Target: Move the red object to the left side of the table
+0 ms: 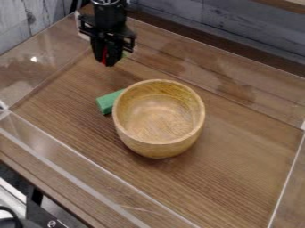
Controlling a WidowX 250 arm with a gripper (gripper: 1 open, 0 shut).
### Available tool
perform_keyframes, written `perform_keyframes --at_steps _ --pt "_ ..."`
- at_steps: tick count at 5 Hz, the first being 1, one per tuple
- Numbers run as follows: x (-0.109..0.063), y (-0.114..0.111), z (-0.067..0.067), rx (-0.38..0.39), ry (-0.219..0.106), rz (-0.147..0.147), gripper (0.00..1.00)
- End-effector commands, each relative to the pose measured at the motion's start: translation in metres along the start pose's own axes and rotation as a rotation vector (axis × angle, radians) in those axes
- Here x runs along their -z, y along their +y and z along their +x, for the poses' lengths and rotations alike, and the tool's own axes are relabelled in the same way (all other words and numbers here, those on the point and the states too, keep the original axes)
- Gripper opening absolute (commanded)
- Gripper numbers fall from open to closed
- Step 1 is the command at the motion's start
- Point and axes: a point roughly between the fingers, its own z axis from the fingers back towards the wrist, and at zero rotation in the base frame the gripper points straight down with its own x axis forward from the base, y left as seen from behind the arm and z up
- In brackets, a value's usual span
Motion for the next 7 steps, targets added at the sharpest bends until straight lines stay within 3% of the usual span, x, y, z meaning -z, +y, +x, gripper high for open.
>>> perform_keyframes --at_steps 1,2,3,4,5,6,7 --pt "-0.008 0.01 0.014 -0.011 -0.042 0.025 0.0" --pt "0.002 0.011 0.017 -0.012 -0.03 0.026 0.0" --pt "0.002 0.011 0.018 -0.016 -0.026 0.021 1.0" --pt "0.003 0.01 0.018 -0.017 -0.024 0.015 0.0" --pt "0.002 0.008 0.018 -0.019 -0.024 0.006 0.0" --pt "-0.004 0.007 0.018 -0.023 -0.027 -0.005 1.0" --pt "-0.011 0.005 0.018 -0.028 -0.034 -0.016 1.0"
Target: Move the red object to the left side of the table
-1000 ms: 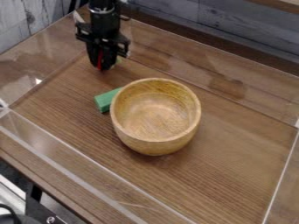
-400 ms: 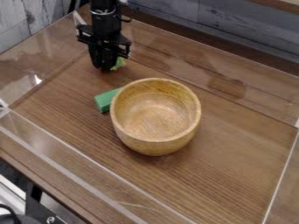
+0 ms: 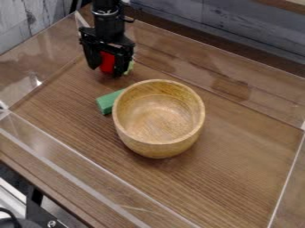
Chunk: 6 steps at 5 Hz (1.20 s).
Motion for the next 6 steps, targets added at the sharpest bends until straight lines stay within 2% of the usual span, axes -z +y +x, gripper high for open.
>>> perform_keyframes --at_steps 1,3,4,5,6 --pt "-0.0303 0.0073 0.0126 -0.013 -0.092 0.026 1.0" --pt "-0.0262 0.0071 0.0116 -0.019 -0.082 0.02 1.0" --pt "-0.0243 0.0072 0.0111 -0.023 -0.079 0.017 0.0" --pt "-0.0243 0.0073 0.01 -0.025 -0.078 0.013 0.0" --pt "-0.032 0.008 0.0075 -0.03 -0.087 0.008 0.0"
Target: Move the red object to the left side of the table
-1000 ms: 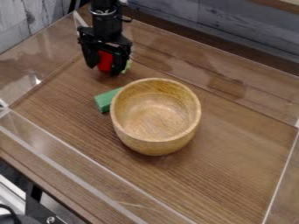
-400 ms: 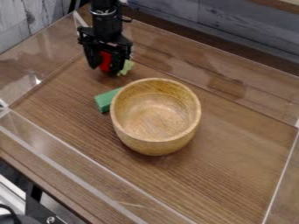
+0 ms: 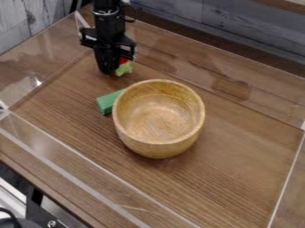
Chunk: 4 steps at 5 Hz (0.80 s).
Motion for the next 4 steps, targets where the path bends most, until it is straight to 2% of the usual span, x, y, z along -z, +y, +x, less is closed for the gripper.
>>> perform_keyframes --at_steps 1,2,4 --pt "-0.042 0.009 0.006 -0.025 -0.105 0.023 0.0" --pt "-0.044 0.019 0.0 -0.05 -0.11 0.028 0.0" --pt "-0.034 0.042 -0.01 -0.102 -0.08 0.05 0.0"
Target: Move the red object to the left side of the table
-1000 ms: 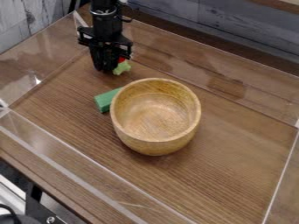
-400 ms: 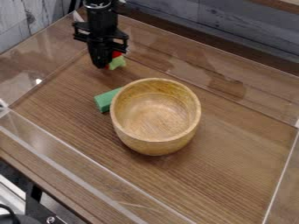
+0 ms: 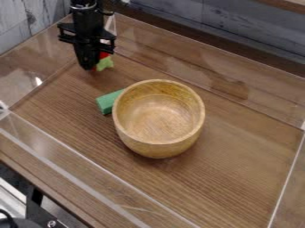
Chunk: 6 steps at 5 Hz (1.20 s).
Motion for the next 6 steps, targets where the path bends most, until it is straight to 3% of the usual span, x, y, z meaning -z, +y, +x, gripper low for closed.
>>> perform_keyframes --at_steps 1,3,6 --pt "-0.014 0.019 0.002 -0.035 -0.049 0.042 0.0" --pt "0.005 0.03 -0.002 -0.064 -0.014 0.06 0.0" --pt "0.017 0.032 -0.007 -0.077 0.02 0.065 0.0"
